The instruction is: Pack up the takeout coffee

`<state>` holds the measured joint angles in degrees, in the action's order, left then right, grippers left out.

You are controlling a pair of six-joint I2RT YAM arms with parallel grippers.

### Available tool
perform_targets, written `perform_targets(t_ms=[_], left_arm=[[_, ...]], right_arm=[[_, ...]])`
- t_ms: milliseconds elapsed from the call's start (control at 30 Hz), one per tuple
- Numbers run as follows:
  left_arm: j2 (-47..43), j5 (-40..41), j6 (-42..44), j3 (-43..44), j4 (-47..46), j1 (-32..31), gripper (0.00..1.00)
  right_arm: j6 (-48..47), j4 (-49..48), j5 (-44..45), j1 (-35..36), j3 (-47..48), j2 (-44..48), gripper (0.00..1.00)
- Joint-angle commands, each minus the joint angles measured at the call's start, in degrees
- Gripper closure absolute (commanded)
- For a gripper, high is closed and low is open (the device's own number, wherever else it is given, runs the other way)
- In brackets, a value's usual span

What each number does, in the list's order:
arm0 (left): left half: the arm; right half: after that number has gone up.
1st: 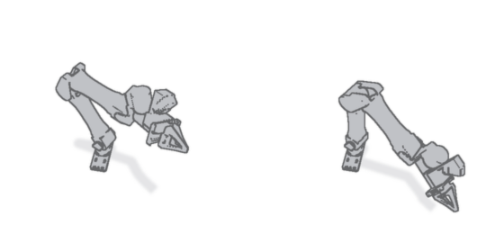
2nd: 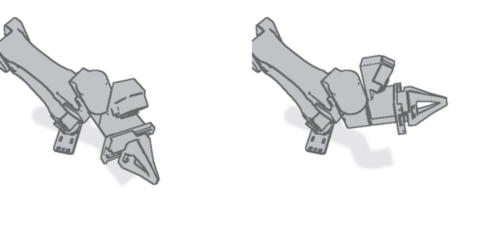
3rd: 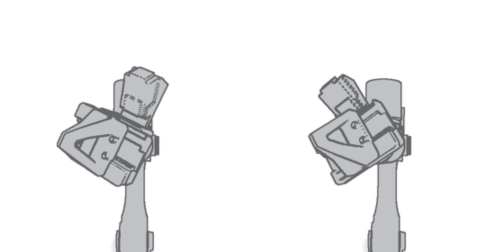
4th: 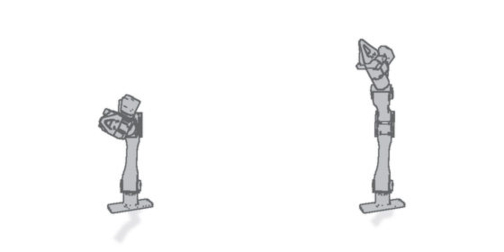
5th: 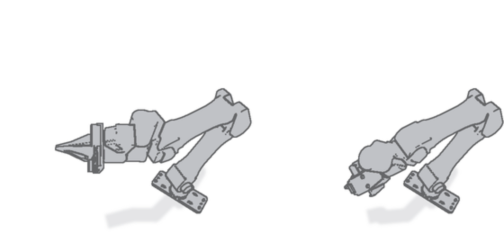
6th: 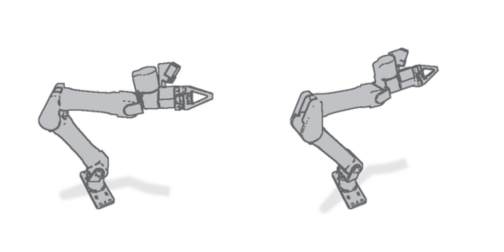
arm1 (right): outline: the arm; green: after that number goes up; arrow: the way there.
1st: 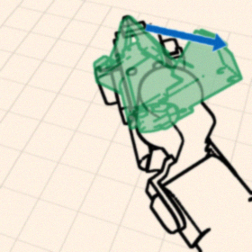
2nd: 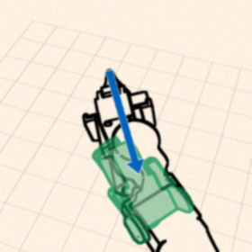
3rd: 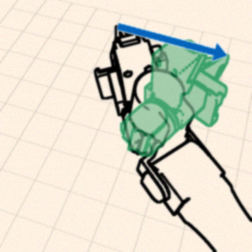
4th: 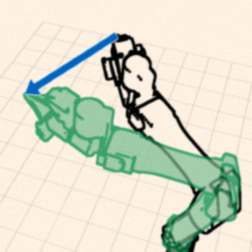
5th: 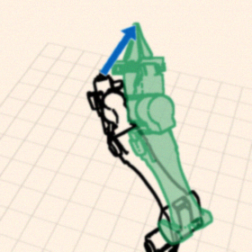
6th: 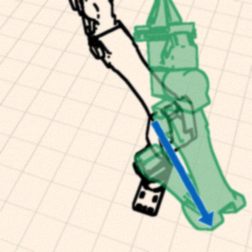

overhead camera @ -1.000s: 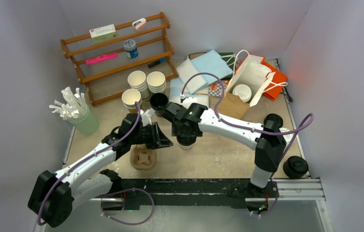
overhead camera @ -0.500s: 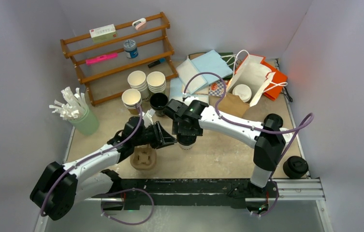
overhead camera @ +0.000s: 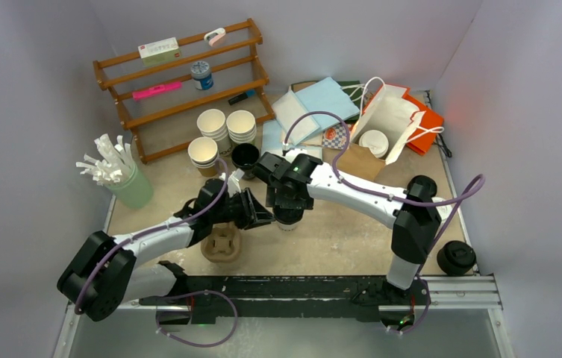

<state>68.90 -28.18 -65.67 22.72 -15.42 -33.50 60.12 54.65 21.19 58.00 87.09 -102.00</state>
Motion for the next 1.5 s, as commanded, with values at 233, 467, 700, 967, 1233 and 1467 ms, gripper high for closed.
perform_targets(t_ms=[233,467,700,967,1233,1467], left_arm=[[-4.1,-2.2,-1.4,0.9,-3.8,-0.2,0.69],[-3.4,-3.7,-1.2,1.1,-5.9,-0.2,0.69],[-0.1,-4.6,-2.0,0.9,-9.8,-0.2,0.68],[1.8,-4.6,-0.5,1.5,-6.8,-0.2,0.82],[3.4,-5.0,1.1,2.4,-3.7,-0.1,0.85],[0.2,-4.6,0.5,0.9,-1.2,0.9,0.77]], right_arm=[[2.8,1.3,-7.8,-0.1,-4.1,-6.8,0.35],[2.5,0.6,-8.0,0.0,-4.6,-6.8,0.35],[2.3,0.1,-8.2,-0.1,-5.0,-6.8,0.35],[2.3,-0.1,-8.3,-0.1,-5.2,-6.6,0.36],[2.5,0.0,-8.4,-0.1,-5.2,-6.6,0.36],[2.5,-0.1,-8.4,-0.3,-5.4,-6.4,0.35]])
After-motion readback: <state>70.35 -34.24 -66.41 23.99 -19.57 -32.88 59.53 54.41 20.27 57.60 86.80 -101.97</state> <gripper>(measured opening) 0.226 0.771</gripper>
